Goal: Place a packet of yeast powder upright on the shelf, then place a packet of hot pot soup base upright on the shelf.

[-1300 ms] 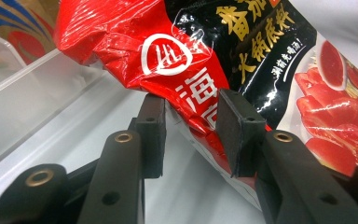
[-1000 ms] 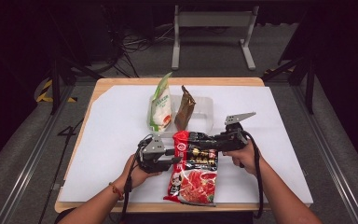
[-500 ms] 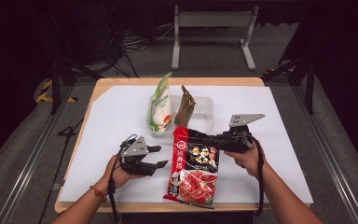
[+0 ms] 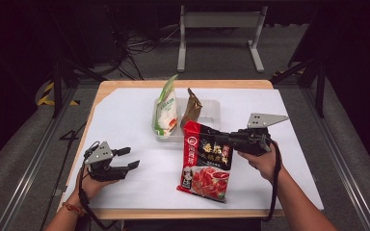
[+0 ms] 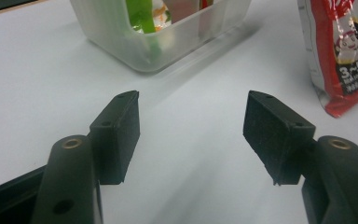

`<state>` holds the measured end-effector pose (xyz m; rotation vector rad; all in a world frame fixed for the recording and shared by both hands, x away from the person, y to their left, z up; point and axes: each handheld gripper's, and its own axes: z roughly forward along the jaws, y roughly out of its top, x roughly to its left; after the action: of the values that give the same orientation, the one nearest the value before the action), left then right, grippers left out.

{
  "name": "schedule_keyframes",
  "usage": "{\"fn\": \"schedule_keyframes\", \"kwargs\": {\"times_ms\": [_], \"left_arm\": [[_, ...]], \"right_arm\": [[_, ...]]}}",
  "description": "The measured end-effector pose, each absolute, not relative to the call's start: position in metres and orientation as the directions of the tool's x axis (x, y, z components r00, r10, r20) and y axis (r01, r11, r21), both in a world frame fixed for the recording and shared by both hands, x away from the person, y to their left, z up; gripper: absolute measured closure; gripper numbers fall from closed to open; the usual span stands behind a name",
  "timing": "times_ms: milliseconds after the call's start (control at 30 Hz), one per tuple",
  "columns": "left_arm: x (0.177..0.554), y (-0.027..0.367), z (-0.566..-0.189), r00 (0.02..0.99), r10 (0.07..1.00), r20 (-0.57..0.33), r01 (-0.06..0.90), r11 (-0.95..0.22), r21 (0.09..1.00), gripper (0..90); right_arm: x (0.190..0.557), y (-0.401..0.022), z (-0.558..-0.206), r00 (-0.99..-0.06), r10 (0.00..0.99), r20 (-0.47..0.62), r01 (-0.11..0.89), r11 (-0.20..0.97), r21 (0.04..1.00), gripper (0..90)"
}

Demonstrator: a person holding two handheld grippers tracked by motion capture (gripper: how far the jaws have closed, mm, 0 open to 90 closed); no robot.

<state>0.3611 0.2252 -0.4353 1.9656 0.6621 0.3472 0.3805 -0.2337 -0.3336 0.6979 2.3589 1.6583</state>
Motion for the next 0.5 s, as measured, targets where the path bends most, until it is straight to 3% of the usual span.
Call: {"fn": "schedule_keyframes", "kwargs": {"times_ms": [500], "left_arm": [[0.357, 0.231, -0.437, 0.803, 0.593, -0.065, 0.31, -0.321, 0.895, 37.5]], "right_arm": [[0.371, -0.242, -0.316, -0.858, 0.511, 0.06, 0.208, 0.239, 0.949, 87.4]]}}
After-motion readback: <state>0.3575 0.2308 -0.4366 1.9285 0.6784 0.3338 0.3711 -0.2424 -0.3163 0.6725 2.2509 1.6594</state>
